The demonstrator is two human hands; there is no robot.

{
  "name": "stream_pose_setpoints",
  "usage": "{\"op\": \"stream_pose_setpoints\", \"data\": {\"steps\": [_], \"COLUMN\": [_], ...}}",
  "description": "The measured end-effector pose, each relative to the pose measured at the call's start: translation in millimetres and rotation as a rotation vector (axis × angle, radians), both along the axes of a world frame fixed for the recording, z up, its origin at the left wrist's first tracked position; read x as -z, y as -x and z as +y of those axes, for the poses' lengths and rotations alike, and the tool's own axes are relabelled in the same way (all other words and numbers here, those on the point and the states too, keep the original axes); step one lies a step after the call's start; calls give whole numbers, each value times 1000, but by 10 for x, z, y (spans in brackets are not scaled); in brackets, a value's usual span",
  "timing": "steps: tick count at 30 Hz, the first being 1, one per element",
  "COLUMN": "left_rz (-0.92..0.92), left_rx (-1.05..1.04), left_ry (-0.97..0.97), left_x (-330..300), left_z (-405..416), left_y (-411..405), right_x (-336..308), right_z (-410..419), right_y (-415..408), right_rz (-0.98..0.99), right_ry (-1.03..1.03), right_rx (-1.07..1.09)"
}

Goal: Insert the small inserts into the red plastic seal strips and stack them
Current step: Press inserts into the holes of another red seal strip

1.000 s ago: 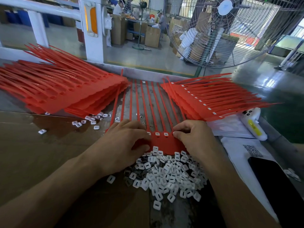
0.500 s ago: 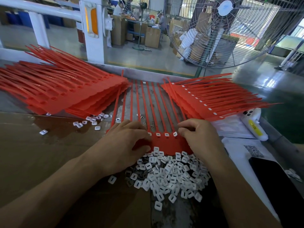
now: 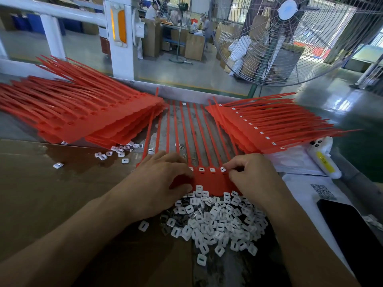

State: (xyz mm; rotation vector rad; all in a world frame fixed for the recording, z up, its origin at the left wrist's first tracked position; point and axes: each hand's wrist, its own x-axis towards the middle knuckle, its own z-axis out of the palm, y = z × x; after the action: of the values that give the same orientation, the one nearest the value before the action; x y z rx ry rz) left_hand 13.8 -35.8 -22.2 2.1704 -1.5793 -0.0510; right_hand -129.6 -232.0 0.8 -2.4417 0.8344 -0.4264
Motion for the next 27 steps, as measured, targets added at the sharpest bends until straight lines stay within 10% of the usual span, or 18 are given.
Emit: {"op": "stream_pose_setpoints", "data": {"steps": [27], "left_rz": [2], "left_rx": [-6], "left_ry": [-13], "left_x": [6], "left_z": [-2], "left_y": [-7], "right_x": [-114], "right_z": [312], "right_y": [-94], "right_rz": [428], "right_ry": [567], "right_rx": [-108]}}
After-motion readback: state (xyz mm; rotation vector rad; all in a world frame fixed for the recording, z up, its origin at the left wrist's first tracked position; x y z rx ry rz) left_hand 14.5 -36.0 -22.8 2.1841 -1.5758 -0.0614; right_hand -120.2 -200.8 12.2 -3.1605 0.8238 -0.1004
